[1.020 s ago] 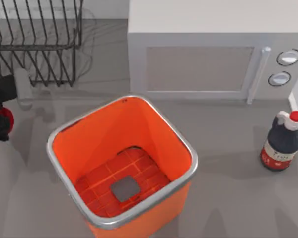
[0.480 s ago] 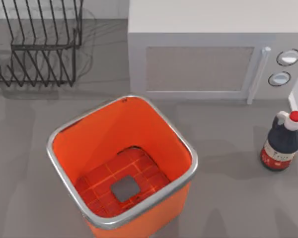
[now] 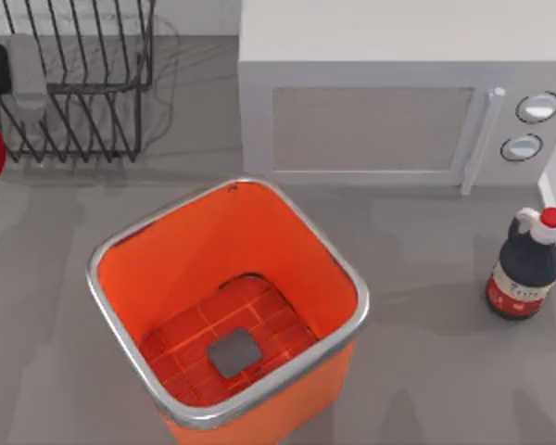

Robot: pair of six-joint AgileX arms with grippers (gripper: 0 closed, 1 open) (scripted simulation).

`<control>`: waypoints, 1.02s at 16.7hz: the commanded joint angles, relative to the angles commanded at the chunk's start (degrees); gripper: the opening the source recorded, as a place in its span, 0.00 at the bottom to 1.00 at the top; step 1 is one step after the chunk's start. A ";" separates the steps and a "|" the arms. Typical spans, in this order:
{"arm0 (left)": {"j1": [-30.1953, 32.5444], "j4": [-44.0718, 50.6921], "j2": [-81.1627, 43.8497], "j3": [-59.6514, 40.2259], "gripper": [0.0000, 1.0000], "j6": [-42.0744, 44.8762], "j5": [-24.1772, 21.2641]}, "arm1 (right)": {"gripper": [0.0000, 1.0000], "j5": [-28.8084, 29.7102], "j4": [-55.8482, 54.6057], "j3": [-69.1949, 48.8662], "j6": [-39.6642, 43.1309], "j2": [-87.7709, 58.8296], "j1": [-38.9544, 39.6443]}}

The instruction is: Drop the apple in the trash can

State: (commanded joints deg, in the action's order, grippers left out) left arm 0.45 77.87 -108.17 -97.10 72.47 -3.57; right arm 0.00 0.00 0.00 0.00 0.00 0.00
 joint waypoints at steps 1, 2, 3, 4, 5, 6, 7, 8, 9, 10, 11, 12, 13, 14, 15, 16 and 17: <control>2.42 0.05 0.33 0.23 0.00 -1.56 0.51 | 1.00 0.00 0.00 0.00 0.00 0.00 0.00; 5.40 0.13 0.70 0.57 0.00 -3.35 1.09 | 1.00 0.00 0.00 0.00 0.00 0.00 0.00; 8.99 0.23 1.12 1.03 0.00 -5.38 1.74 | 1.00 0.00 0.00 0.00 0.00 0.00 0.00; 13.10 0.34 1.58 1.62 0.00 -7.59 2.44 | 1.00 0.00 0.00 0.00 0.00 0.00 0.00; 17.63 0.47 2.06 2.29 0.00 -9.94 3.17 | 1.00 0.00 0.00 0.00 0.00 0.00 0.00; 22.36 0.62 2.54 2.98 0.00 -12.37 3.93 | 1.00 0.00 0.00 0.00 0.00 0.00 0.00; 27.10 0.77 3.02 3.65 0.00 -14.84 4.69 | 1.00 0.00 0.00 0.00 0.00 0.00 0.00; 31.60 0.89 3.51 4.27 0.00 -17.28 5.47 | 1.00 0.00 0.00 0.00 0.00 0.00 0.00; 35.69 0.95 4.06 4.87 0.00 -19.63 6.24 | 1.00 0.00 0.00 0.00 0.00 0.00 0.00; 39.19 0.93 4.65 5.43 0.00 -21.83 6.99 | 1.00 0.00 0.00 0.00 0.00 0.00 0.00; 42.13 0.86 5.25 5.93 0.00 -23.87 7.71 | 1.00 0.00 0.00 0.00 0.00 0.00 0.00; 44.42 0.75 5.82 6.35 0.00 -25.65 8.35 | 1.00 0.00 0.00 0.00 0.00 0.00 0.00; 46.15 0.65 6.29 6.68 0.00 -27.08 8.88 | 1.00 0.00 0.00 0.00 0.00 0.00 0.00; 47.23 0.55 6.63 6.93 0.00 -28.01 9.24 | 1.00 0.00 0.00 0.00 0.00 0.00 0.00; 47.75 0.48 6.83 7.07 0.00 -28.49 9.42 | 1.00 0.00 0.00 0.00 0.00 0.00 0.00; 47.76 0.48 6.84 7.07 0.00 -28.50 9.42 | 1.00 0.00 0.00 0.00 0.00 0.00 0.00; 47.76 0.48 6.84 7.07 0.00 -28.50 9.42 | 1.00 0.00 0.00 0.00 0.00 0.00 0.00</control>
State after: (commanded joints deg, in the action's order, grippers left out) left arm 48.21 78.34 -101.33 -90.03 43.97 5.85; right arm 0.00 0.00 0.00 0.00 0.00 0.00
